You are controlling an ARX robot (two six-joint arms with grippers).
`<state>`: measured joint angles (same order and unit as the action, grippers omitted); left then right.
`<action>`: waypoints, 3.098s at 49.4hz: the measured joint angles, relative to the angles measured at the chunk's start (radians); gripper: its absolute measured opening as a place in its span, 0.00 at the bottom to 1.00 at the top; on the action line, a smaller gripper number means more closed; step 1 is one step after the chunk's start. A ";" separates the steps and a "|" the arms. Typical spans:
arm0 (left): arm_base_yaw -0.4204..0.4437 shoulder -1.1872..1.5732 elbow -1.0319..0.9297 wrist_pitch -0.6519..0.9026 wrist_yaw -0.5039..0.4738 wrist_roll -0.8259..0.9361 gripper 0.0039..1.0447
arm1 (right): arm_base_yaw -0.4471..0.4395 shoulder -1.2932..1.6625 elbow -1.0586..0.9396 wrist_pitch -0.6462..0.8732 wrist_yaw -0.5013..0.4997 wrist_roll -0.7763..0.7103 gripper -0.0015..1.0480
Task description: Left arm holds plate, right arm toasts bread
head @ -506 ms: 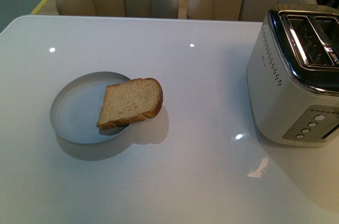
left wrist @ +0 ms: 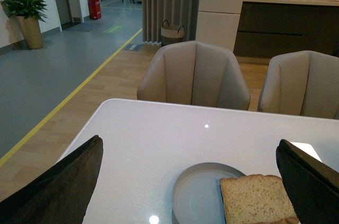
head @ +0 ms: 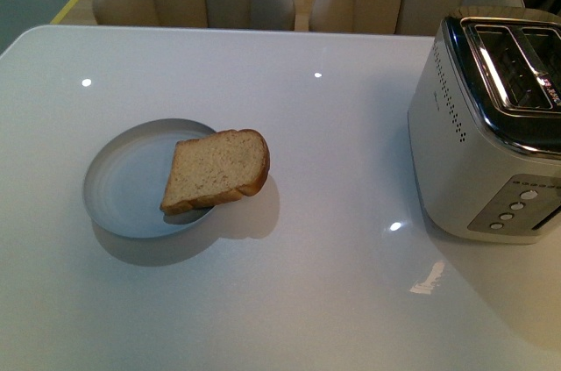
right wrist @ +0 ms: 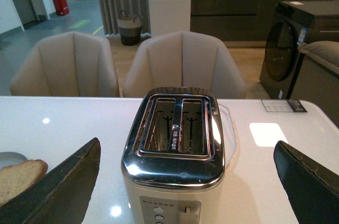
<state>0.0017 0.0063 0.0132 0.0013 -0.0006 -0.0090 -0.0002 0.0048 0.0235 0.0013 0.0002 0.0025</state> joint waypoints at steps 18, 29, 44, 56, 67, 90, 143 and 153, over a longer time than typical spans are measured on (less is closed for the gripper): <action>-0.032 0.303 0.195 -0.486 -0.122 0.105 0.93 | 0.000 0.000 0.000 0.000 0.000 0.000 0.91; 0.040 0.463 0.269 -0.417 -0.010 0.130 0.93 | 0.000 0.000 0.000 0.000 0.000 0.000 0.91; 0.098 1.165 0.453 0.147 0.034 0.059 0.93 | 0.000 0.000 0.000 0.000 0.000 0.000 0.91; 0.021 1.671 0.663 0.336 -0.061 -0.195 0.93 | 0.000 0.000 0.000 0.000 0.000 0.000 0.91; -0.002 1.938 0.775 0.360 -0.074 -0.358 0.93 | 0.000 0.000 0.000 0.000 0.000 0.000 0.91; -0.008 2.226 0.917 0.320 -0.082 -0.491 0.93 | 0.000 0.000 0.000 0.000 0.000 0.000 0.91; -0.084 2.371 1.015 0.209 -0.005 -0.447 0.03 | 0.000 0.000 0.000 0.000 0.000 0.000 0.91; -0.081 2.353 1.000 0.206 0.050 -0.507 0.03 | 0.000 0.000 0.000 0.000 0.000 0.000 0.91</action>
<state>-0.0792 2.3596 1.0134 0.2070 0.0490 -0.5156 -0.0002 0.0048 0.0235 0.0013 0.0002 0.0025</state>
